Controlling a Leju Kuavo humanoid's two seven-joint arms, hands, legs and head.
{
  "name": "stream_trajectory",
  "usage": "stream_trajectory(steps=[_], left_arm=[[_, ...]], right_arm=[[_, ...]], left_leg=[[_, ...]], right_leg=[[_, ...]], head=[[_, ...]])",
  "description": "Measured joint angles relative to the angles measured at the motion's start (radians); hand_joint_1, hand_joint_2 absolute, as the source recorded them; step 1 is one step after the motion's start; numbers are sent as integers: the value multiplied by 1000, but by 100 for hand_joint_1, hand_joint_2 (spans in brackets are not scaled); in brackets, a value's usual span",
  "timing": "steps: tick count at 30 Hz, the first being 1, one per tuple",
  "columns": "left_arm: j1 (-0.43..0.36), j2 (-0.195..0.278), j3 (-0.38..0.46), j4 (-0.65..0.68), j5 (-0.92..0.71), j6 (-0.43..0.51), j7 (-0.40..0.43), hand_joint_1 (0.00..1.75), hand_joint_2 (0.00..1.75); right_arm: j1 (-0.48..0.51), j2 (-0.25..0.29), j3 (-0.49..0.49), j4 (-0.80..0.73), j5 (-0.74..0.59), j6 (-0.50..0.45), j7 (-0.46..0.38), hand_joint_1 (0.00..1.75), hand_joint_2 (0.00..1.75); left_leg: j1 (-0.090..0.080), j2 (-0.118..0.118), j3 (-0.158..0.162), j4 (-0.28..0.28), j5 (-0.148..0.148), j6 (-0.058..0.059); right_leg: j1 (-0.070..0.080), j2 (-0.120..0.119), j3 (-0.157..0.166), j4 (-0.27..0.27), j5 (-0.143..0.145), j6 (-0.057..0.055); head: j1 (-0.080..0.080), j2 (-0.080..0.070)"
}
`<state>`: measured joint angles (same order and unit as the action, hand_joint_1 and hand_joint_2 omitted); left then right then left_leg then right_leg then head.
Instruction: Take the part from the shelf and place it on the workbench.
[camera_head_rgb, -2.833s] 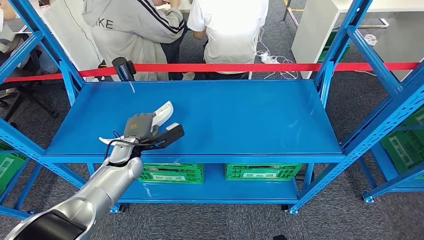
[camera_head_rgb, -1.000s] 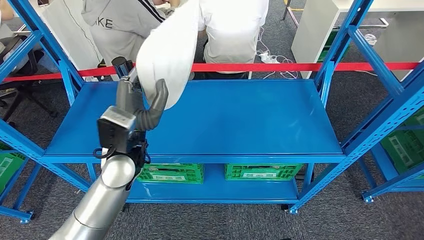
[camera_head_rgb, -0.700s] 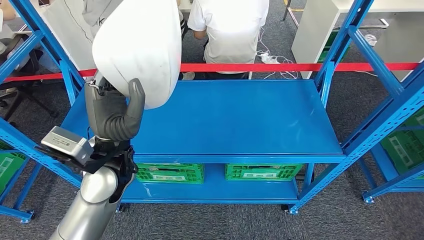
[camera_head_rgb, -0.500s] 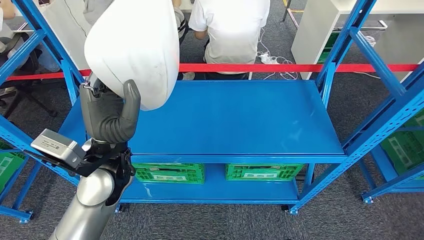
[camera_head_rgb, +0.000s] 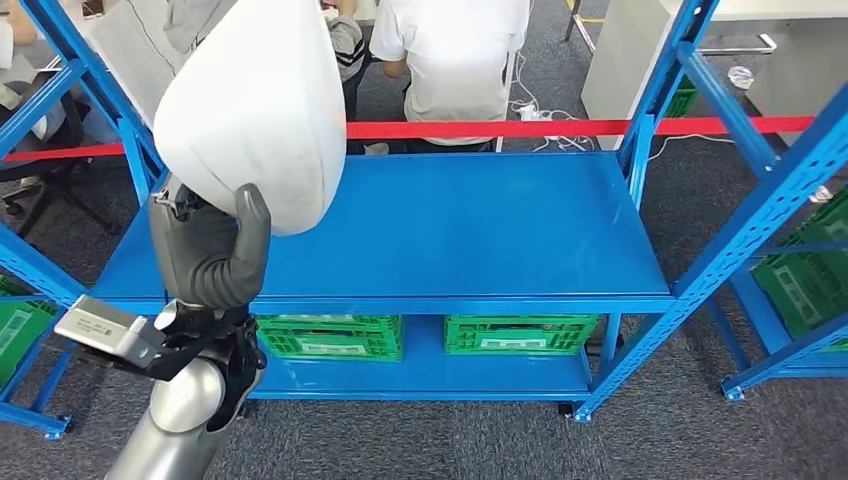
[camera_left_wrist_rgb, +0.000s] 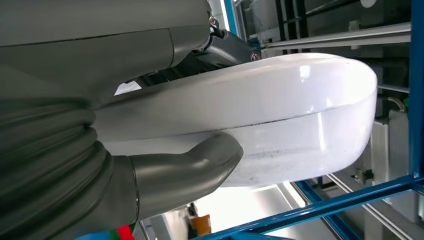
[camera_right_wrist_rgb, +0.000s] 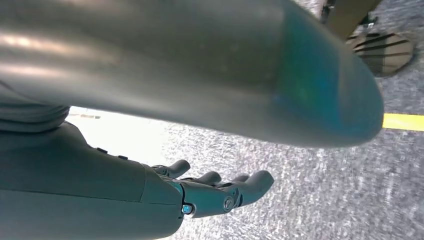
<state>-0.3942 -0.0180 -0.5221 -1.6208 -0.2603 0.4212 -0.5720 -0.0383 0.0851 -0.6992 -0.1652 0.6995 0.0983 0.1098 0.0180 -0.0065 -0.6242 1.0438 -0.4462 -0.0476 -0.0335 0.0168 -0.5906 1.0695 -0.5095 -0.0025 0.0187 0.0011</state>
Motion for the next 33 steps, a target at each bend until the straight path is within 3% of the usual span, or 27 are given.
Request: stream_trajectory(steps=[2,4,5,6,7,8,9,11,13,15,16,17,18,20,21,22,23,24,25,27,28,30,33], left_arm=[[27,13,2,-21,-2,6,0,175,175],[52,24,6,-43,-7,10,-2,175,175],[65,30,9,-53,-10,12,-4,175,175],[79,36,12,-59,-12,13,-8,175,175],[92,43,14,-64,-12,14,-15,175,175],[103,50,16,-67,-9,14,-23,175,175],[112,58,17,-70,-6,14,-33,175,175],[122,69,19,-75,3,14,-51,175,175],[130,78,20,-80,7,14,-61,175,175],[138,84,21,-81,8,14,-64,175,175],[141,86,21,-81,8,14,-65,175,175],[143,87,21,-81,9,14,-65,175,175],[144,88,21,-81,9,14,-65,175,175],[149,89,21,-81,9,15,-65,175,175],[152,90,21,-81,9,15,-65,175,175],[156,90,21,-81,9,16,-65,175,175],[160,91,22,-81,9,17,-65,175,175],[163,92,22,-81,10,18,-65,175,175],[165,93,23,-81,10,18,-65,175,175],[166,96,26,-84,9,20,-66,175,175],[167,96,27,-86,8,21,-67,175,175],[167,99,29,-86,8,22,-69,175,175],[167,106,33,-84,11,23,-74,175,175]], right_arm=[[0,1,0,0,8,0,4,0,0],[0,2,0,0,14,0,7,0,0],[0,2,0,0,15,0,8,0,0],[0,2,1,0,15,-1,9,0,0],[0,2,1,0,15,-1,10,0,0],[1,2,1,0,15,-2,10,0,0],[0,2,1,0,15,-2,10,0,0],[1,5,1,0,15,-3,10,0,0],[1,8,1,0,15,-4,10,0,0],[1,9,1,0,15,-4,10,0,0],[2,10,1,0,15,-4,10,0,0],[3,10,1,0,16,-4,10,0,0],[3,10,1,0,17,-4,10,0,0],[2,9,1,0,22,-6,11,0,0],[2,8,1,0,25,-7,12,0,0],[2,7,1,0,28,-8,13,0,0],[2,6,1,0,30,-9,14,0,0],[2,5,1,0,30,-9,14,0,0],[1,5,1,0,30,-10,14,0,0],[-2,4,2,0,30,-12,13,0,0],[-3,4,2,0,30,-13,13,0,0],[-1,4,2,0,30,-15,12,0,0],[-2,4,2,0,29,-17,11,0,0]], left_leg=[[4,1,-20,43,-48,-8],[3,2,-56,156,-138,-9],[2,2,-72,216,-172,-8],[0,2,-76,255,-187,-5],[-2,2,-64,263,-183,0],[-6,2,-33,235,-163,8],[-11,2,12,179,-139,19],[-24,5,106,47,-123,40],[-35,8,142,-18,-125,49],[-37,9,135,-32,-102,56],[-35,11,128,-38,-88,62],[-31,12,119,-45,-73,69],[-28,13,108,-49,-59,73],[-27,15,79,-47,-35,77],[-26,15,62,-44,-23,76],[-25,16,45,-41,-11,74],[-23,17,26,-36,-1,71],[-21,17,9,-30,9,67],[-20,18,-7,-22,16,62],[-20,19,-28,-7,29,49],[-21,19,-33,-4,36,43],[-19,19,-35,-6,50,30],[-14,13,-48,10,24,15]], right_leg=[[1,-4,-13,-2,13,-18],[6,-7,-32,-3,28,-29],[10,-9,-43,-3,36,-32],[14,-10,-53,-3,44,-34],[19,-10,-65,-3,53,-36],[23,-11,-75,-3,62,-37],[27,-11,-85,-3,71,-37],[31,-11,-98,-4,89,-32],[27,-13,-97,-11,105,-21],[23,-14,-95,-22,121,-7],[23,-14,-98,-20,112,-1],[23,-14,-106,-2,81,5],[21,-14,-116,34,34,10],[19,-13,-138,149,-65,19],[18,-13,-142,202,-84,23],[18,-14,-134,232,-79,25],[17,-14,-112,231,-56,28],[16,-14,-71,194,-30,29],[15,-15,-18,131,-21,29],[19,-13,69,7,-39,18],[22,-12,88,-25,-53,10],[25,-13,84,-36,-47,-8],[22,-19,64,-41,-22,-29]], head=[[-2,0],[-5,0],[-6,0],[-6,0],[-6,0],[-6,0],[-6,0],[-6,0],[-8,0],[-12,0],[-12,0],[-11,0],[-10,0],[-7,0],[-7,0],[-7,0],[-7,0],[-7,0],[-6,0],[-6,0],[-5,0],[-4,0],[-4,0]])
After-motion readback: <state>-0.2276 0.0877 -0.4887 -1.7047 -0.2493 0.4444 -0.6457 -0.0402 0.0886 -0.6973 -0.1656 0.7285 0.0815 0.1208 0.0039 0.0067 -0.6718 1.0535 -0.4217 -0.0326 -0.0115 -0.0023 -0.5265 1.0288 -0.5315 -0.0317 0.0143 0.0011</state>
